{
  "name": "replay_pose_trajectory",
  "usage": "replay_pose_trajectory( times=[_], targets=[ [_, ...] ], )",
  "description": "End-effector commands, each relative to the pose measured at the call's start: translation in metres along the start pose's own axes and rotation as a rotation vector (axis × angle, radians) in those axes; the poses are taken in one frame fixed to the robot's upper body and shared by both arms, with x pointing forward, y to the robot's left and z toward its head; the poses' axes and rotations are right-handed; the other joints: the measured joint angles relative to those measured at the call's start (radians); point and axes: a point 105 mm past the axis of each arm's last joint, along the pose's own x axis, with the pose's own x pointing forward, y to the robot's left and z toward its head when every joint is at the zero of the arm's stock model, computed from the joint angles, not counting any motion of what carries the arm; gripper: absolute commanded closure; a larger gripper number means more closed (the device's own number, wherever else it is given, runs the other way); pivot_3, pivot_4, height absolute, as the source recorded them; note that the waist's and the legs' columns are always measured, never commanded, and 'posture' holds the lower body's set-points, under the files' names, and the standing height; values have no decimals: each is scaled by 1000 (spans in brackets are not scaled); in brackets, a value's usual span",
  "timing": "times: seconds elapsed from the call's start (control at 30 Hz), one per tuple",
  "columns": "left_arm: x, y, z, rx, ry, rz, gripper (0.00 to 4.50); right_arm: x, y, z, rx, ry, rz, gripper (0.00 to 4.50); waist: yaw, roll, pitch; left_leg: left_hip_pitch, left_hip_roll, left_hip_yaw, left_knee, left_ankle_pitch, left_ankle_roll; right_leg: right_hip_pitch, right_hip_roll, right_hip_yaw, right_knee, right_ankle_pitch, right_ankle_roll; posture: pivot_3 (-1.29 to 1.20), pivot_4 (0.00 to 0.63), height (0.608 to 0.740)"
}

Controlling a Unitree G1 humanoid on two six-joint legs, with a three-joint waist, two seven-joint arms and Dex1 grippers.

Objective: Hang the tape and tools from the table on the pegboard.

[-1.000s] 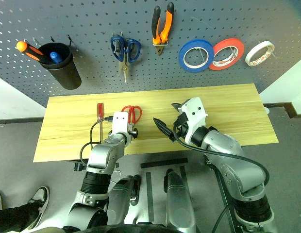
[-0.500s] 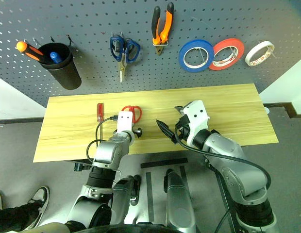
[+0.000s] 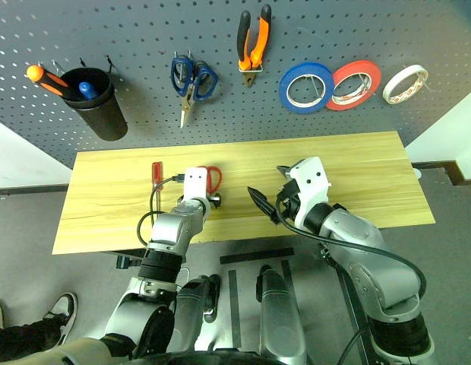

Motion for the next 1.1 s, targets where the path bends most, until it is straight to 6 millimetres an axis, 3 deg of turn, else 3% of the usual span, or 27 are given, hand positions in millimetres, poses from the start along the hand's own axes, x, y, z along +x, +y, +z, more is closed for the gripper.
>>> replay_pose_trajectory(
  times=[0.03, 0.33, 0.67, 1.1],
  targets=[
    [4, 2, -32, 11, 118, 11, 0, -5, 4, 12, -31, -44, 1, 15, 0, 0, 0, 0, 0, 0, 0, 0, 0, 0, 0, 0, 0, 0, 0, 11, 342, 740],
    [4, 2, -34, 10, 123, 10, 0, -6, 2, 12, -36, -40, -7, 15, 0, 0, 0, 0, 0, 0, -1, 0, 0, 1, 0, 0, -3, 0, 1, 11, 343, 740],
    [4, 0, -34, 11, 122, -2, 3348, -5, 1, 11, -38, -38, -8, 0, -1, 0, 0, 0, 1, 0, -2, 0, 0, 1, 1, 0, -5, -1, 1, 12, 341, 740],
    [0, -7, -27, 43, 77, -46, 3453, -3, 0, 8, -46, -30, -14, 0, 0, 0, 0, -1, 1, -1, -2, 0, 0, 2, 1, 0, -8, 0, 2, 15, 327, 740]
  ],
)
